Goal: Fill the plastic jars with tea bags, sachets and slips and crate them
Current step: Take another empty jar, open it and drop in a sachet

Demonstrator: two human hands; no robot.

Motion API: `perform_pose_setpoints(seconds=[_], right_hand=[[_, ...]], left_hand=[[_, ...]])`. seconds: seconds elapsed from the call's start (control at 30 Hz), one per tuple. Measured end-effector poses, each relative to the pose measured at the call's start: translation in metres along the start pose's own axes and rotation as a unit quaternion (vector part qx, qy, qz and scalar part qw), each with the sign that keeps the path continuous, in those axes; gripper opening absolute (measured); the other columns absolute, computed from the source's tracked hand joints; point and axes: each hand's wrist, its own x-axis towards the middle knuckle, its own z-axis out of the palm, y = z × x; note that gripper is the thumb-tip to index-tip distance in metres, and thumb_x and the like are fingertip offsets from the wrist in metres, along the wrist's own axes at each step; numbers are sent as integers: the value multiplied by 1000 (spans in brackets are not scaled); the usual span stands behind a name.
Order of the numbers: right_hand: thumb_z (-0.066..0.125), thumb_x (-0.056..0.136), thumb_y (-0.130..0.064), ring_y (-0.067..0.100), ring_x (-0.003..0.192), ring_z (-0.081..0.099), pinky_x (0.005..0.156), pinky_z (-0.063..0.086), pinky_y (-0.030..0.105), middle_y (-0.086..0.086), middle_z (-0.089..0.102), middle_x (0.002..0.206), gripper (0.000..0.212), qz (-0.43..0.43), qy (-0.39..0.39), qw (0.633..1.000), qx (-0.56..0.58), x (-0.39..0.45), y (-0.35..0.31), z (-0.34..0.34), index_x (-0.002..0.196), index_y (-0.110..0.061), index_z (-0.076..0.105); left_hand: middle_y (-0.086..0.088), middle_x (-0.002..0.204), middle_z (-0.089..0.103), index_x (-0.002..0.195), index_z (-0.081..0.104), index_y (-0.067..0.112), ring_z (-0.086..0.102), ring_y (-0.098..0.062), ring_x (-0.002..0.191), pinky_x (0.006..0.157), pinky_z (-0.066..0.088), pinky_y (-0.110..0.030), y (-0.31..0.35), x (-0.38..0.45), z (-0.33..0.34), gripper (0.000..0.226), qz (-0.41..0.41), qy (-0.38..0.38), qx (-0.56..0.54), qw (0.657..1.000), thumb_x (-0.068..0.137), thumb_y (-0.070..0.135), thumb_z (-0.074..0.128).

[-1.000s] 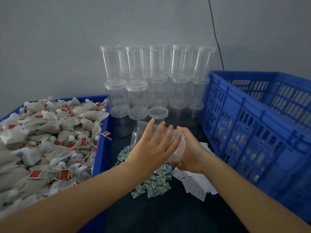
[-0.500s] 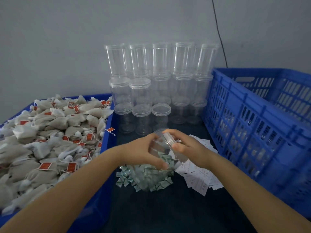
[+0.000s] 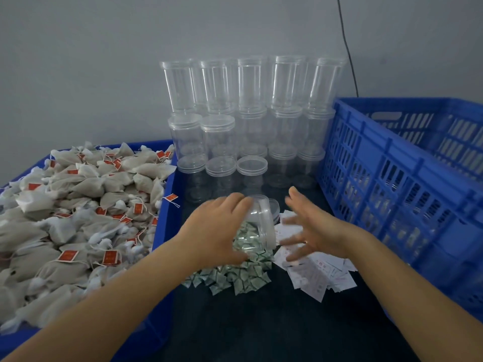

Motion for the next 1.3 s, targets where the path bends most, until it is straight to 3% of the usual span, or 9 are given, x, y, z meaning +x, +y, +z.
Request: perform_pose_setpoints(seconds=[0.2,0.4,0.47,0.6,0.73,0.93,1.1,1.17,1.3], right_hand=[[44,67,-85,36,79,73,52,59,31,24,69,107,104,98,-65,985,125,18,17,16,133,-7,58],[74,86,-39,22,100,70,81,61,37,6,60,129,49,-126,-8,990,-58,16,12,15,130,-37,53],[82,81,-20,11,108,65,84,60,32,-11,52,131,63,-190,0,965,-180,13,8,11,126,-51,49],[80,63,-33,-6,121,50,97,48,17,-36,43,130,74,-240,-55,925,-289,5,1,4,120,-67,48],[74,65,-13,4,127,51,103,45,20,-29,47,131,78,-267,-115,909,-298,0,-4,-1,124,-58,51],[72,65,-13,33,127,53,107,47,51,10,51,133,73,-308,-181,915,-187,0,-9,3,128,-44,54],[75,64,-10,39,132,47,107,47,53,10,46,141,82,-320,-220,909,-150,5,-5,2,135,-45,52],[88,63,-22,22,138,46,108,47,40,-3,39,152,104,-264,-218,927,-152,6,-3,-6,146,-52,34],[68,68,-76,10,129,52,88,58,27,-9,26,162,102,-73,-30,991,-112,9,-3,-1,149,-59,8]], left_hand=[[-10,125,60,127,46,9,59,-31,112,93,48,-40,9,-1,10,55,168,202,193,945,76,18,66],[0,133,54,136,45,14,54,-20,118,97,43,-34,-5,-1,8,92,72,103,64,990,58,50,79],[11,137,44,144,30,23,46,-11,121,98,36,-25,-11,1,8,98,16,8,-107,994,62,56,75],[36,119,42,125,33,49,48,5,112,90,39,-12,-23,7,4,82,-47,-169,-393,902,60,49,83],[5,129,58,133,46,28,60,-15,113,100,46,-35,-24,10,3,78,-49,-255,-569,780,62,41,76],[-14,123,57,133,43,4,62,-31,104,88,49,-34,-31,9,6,100,-11,-371,-689,623,60,65,72],[-13,121,55,136,38,7,62,-28,101,88,49,-34,-29,8,8,100,-17,-380,-731,567,61,65,71],[-10,122,57,137,39,18,62,-26,102,89,50,-37,-27,8,9,91,-42,-334,-719,608,62,56,74],[10,136,46,144,19,40,51,-10,116,102,41,-34,-19,4,18,100,-94,-109,-323,935,62,64,69]])
